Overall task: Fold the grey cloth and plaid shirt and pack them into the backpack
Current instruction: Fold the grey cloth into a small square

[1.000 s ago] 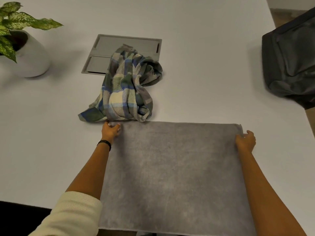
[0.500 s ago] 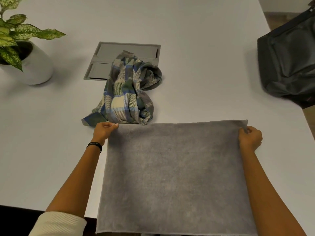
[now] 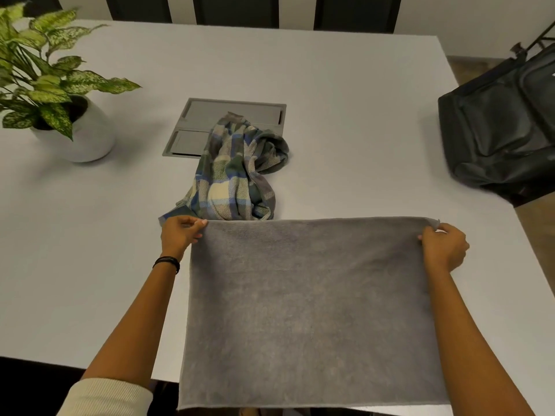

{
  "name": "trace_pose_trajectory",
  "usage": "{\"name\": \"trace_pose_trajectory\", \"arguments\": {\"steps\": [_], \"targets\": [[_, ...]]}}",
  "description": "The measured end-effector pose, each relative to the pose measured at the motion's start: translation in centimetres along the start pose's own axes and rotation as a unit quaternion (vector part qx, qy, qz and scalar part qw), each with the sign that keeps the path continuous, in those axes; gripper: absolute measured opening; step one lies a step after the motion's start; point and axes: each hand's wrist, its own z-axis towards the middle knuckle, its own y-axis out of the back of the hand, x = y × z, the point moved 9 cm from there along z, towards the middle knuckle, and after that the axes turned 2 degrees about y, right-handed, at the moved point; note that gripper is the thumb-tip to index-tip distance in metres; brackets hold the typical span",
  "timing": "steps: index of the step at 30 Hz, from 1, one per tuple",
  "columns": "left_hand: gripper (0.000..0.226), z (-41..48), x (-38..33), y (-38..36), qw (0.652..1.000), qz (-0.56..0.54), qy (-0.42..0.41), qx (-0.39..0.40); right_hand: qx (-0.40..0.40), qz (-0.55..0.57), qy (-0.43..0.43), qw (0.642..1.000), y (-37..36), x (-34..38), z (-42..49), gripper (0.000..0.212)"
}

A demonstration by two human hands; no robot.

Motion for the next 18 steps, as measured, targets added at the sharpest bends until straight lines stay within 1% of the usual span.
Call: {"name": "trace_pose_trajectory", "arguments": {"steps": [3,7,9,12,14,16,18], "targets": [[0.023,-0.3,-0.9,0.6,1.0,0.0,-0.014,-0.006,0.025,0.061,-0.012,0.998,-0.2,-0.1,-0.2,0.018],[0.021,-0.7,-2.1,1.0,0.999,0.034,-0.042,-0.002,0.058,0.129,-0.043,0.989,-0.8,-0.4,0.1,0.019],[0.02,-0.8,-2.6,1.2,0.996,0.066,-0.054,0.006,0.077,0.144,-0.054,0.985,-1.1,-0.3,0.1,0.016],[0.024,-0.6,-3.4,1.8,0.988,0.131,-0.079,0.001,0.097,0.168,-0.046,0.98,-1.4,-0.1,0.2,0.007],[0.023,-0.6,-3.8,2.2,0.985,0.147,-0.087,-0.003,0.101,0.185,-0.046,0.977,-1.6,-0.1,0.3,0.011],[0.021,-0.5,-4.0,2.5,0.988,0.127,-0.086,-0.003,0.102,0.196,-0.05,0.974,-1.7,-0.2,0.6,0.02],[0.022,-0.6,-4.4,2.8,0.991,0.103,-0.087,-0.011,0.108,0.21,-0.052,0.97,-1.9,-0.2,0.9,0.023]]}}
